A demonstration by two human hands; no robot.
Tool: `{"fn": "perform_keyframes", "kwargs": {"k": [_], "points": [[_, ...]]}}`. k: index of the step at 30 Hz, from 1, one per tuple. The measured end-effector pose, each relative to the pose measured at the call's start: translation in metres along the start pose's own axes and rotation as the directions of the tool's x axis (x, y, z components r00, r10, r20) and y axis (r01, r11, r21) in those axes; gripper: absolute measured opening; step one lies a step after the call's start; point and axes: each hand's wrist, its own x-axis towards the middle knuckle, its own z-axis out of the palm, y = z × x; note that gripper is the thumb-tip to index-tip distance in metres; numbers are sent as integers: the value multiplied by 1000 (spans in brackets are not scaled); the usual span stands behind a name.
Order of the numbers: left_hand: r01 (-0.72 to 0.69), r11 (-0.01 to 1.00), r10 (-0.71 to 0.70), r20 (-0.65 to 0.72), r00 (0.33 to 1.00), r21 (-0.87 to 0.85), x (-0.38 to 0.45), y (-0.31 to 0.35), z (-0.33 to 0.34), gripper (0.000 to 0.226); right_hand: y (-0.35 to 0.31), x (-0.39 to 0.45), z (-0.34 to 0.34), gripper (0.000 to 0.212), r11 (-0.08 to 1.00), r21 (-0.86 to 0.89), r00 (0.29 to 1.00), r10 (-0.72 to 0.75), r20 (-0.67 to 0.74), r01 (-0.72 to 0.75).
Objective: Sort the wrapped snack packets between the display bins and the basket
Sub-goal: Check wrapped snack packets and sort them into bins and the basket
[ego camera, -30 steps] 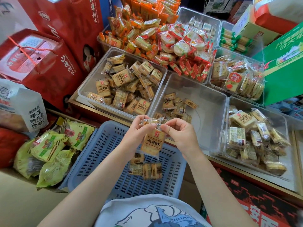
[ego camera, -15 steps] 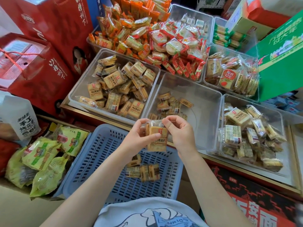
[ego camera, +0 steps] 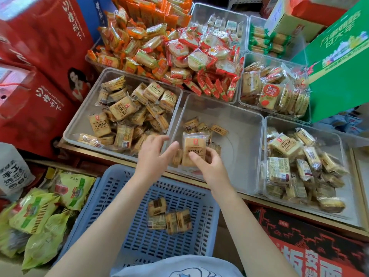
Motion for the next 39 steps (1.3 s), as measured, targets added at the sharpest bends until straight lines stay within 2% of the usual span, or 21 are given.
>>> {"fn": "perform_keyframes", "kwargs": {"k": [1, 3, 5, 7, 9, 10, 12, 15, 17, 20, 22, 25, 27, 28, 29, 31, 34, 36, 39], "points": [[-9, 974, 10, -7, 1000, 227, 6, -12, 2, 59, 0, 9, -2, 48, 1000, 8, 999, 16, -29, -16], [-26, 874, -16, 82, 997, 485, 11, -34, 8, 83, 1, 34, -3, 48, 999, -23, 998, 44, -45, -45], [-82, 808, -10, 153, 988, 583, 8, -47, 19, 97, 8, 59, -2, 52, 985, -129, 993, 117, -12, -118], [-104, 765, 1, 160, 987, 635, 7, -52, 24, 106, 15, 75, 3, 68, 937, -268, 967, 247, 57, -224], [-94, 760, -16, 164, 986, 643, 10, -52, 24, 111, 27, 87, 10, 90, 911, -300, 942, 323, 89, -284], [-102, 752, -12, 169, 986, 651, 11, -51, 24, 114, 32, 91, 13, 95, 913, -287, 944, 323, 72, -291], [-126, 740, 22, 163, 986, 660, 12, -53, 24, 119, 38, 97, 15, 92, 918, -302, 962, 272, 12, -256], [-140, 748, 55, 150, 987, 648, 11, -59, 27, 119, 41, 98, 12, 86, 881, -419, 975, 209, -72, -220], [-139, 766, 46, 162, 986, 627, 11, -57, 25, 114, 34, 92, 8, 76, 881, -436, 982, 141, -128, -183], [-115, 860, 44, 152, 987, 497, 13, -53, 18, 100, 13, 83, 11, 39, 905, -426, 992, -35, -119, -19], [-85, 926, 68, 57, 996, 369, 12, -58, 6, 86, -9, 74, 30, 25, 901, -425, 993, -115, -30, 92], [5, 948, 84, -266, 960, 318, 8, -83, -27, 58, -31, 70, 80, 20, 888, -408, 975, -165, 146, 211], [140, 927, 25, -432, 901, 347, 9, -105, -56, 51, -36, 75, 118, 20, 875, -425, 960, -132, 247, 230], [219, 904, -25, -465, 885, 368, 9, -116, -72, 53, -36, 79, 136, 22, 868, -443, 954, -99, 284, 223], [297, 872, -96, -460, 883, 389, 10, -125, -86, 57, -35, 84, 153, 26, 861, -467, 951, -60, 304, 203], [410, 817, -265, -367, 892, 406, 11, -138, -104, 70, -30, 96, 178, 40, 839, -523, 952, 22, 307, 149], [428, 794, -329, -287, 900, 431, 18, -144, -116, 81, -22, 115, 200, 34, 791, -608, 968, 93, 232, 70], [422, 802, -327, -281, 902, 423, 27, -146, -123, 77, -19, 127, 210, 33, 782, -623, 974, 122, 192, 25], [420, 823, -328, -285, 901, 382, 36, -149, -130, 61, -22, 132, 220, 48, 798, -601, 974, 164, 154, -40]]}}
